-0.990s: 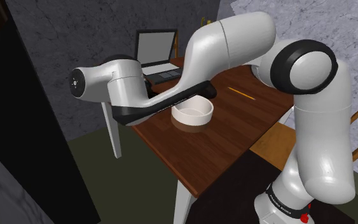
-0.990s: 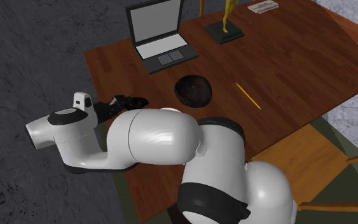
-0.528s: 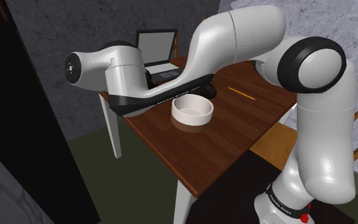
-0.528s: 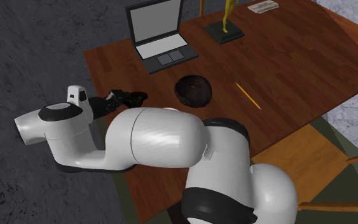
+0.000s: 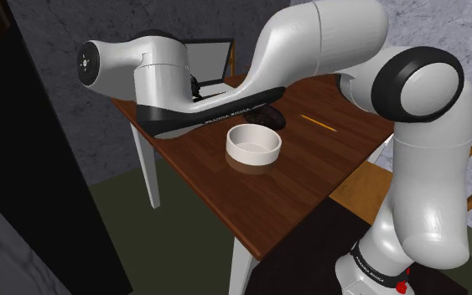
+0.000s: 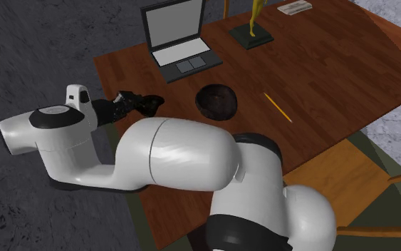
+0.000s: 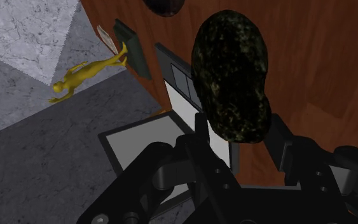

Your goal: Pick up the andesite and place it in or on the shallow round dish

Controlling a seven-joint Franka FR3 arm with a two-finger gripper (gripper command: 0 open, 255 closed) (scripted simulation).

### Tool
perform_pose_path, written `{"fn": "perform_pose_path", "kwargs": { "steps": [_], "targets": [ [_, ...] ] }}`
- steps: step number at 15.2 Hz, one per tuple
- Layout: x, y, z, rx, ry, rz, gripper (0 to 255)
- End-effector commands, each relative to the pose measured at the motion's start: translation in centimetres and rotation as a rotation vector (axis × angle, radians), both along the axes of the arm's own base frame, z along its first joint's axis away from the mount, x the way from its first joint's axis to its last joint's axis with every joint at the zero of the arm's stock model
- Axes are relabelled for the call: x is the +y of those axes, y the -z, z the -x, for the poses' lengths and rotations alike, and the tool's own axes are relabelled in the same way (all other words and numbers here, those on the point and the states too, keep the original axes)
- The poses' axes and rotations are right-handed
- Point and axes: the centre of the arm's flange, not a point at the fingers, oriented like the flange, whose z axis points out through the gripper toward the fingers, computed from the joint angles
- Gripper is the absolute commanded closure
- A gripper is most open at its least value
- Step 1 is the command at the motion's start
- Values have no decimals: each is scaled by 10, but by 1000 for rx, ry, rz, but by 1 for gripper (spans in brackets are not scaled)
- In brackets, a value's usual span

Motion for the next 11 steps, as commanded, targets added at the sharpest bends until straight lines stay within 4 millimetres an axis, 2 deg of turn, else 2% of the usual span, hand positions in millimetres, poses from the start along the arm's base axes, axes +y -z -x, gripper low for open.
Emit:
{"fn": "perform_pose_path", "kwargs": {
  "steps": [1,8,9,11],
  "targets": [
    [0,-10,1,0,0,0,255],
    [0,-47,1,0,0,0,255],
    [0,-47,1,0,0,0,255],
    [-26,-49,6,0,0,0,255]
  ]
}}
